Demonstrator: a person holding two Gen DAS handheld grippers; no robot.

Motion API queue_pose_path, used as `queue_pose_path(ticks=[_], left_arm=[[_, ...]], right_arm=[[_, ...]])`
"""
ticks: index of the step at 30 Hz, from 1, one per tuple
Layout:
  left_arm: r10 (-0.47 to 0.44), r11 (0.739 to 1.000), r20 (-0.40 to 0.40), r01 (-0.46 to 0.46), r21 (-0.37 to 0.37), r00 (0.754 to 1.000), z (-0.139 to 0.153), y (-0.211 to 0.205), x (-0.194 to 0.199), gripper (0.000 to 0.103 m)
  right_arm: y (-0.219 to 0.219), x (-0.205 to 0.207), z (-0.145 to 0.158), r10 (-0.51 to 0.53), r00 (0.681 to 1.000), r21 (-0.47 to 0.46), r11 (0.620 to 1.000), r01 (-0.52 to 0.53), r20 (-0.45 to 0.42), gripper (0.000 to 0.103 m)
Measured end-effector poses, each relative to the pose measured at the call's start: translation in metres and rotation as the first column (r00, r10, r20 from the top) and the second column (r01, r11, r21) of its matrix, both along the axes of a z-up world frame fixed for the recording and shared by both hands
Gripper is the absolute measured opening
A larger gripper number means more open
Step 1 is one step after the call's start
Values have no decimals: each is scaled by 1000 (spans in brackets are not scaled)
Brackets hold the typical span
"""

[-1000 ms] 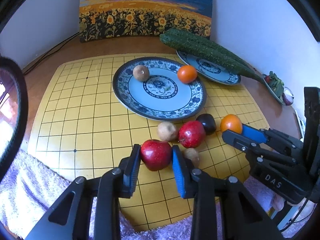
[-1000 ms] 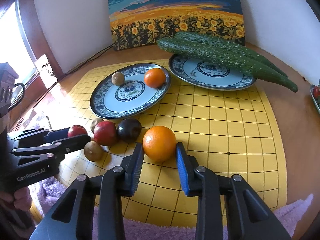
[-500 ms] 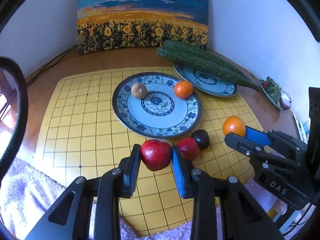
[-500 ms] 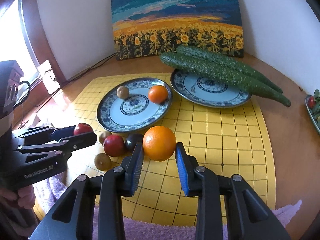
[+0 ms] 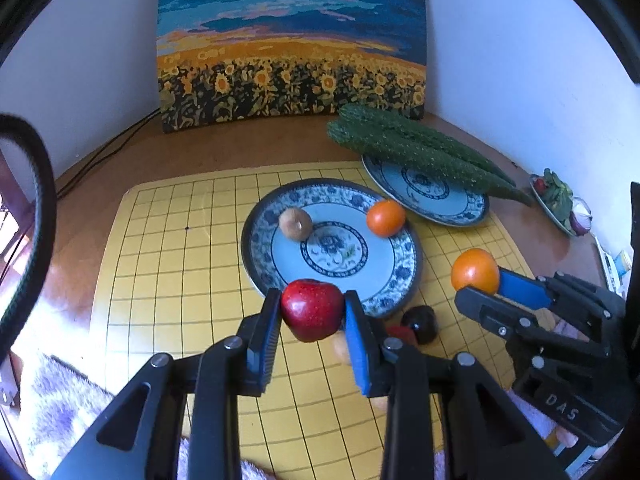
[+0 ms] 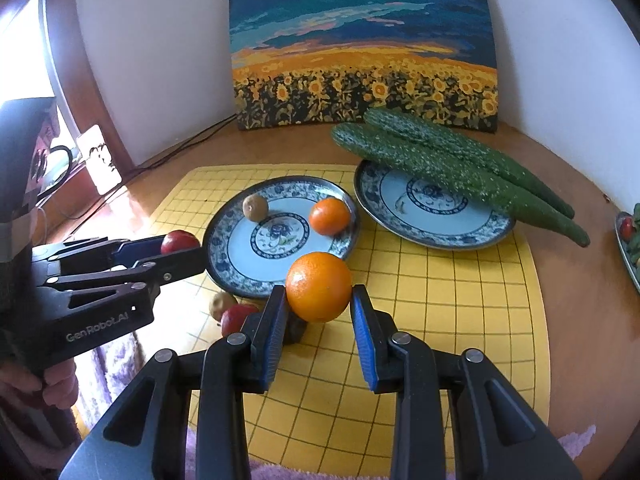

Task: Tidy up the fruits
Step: 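Carry the red apple and orange over the plate with both tools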

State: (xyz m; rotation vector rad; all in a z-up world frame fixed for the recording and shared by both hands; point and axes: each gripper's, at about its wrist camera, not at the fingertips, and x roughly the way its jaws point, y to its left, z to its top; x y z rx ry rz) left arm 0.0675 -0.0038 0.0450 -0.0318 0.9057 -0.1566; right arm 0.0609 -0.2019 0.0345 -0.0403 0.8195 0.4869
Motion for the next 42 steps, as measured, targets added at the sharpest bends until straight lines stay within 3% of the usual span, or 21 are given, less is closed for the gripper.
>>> queue_pose_path(ticks=[16, 42], left_arm=[[10, 1000, -21, -9, 21, 1000, -10, 2, 22, 32], [13, 999, -55, -11, 36, 998, -30, -3, 50, 32]], right_arm=[[14, 19, 0, 20, 1000, -14, 1000, -20, 2, 33], [34, 42, -25, 66, 997, -62, 996, -68, -35, 33]])
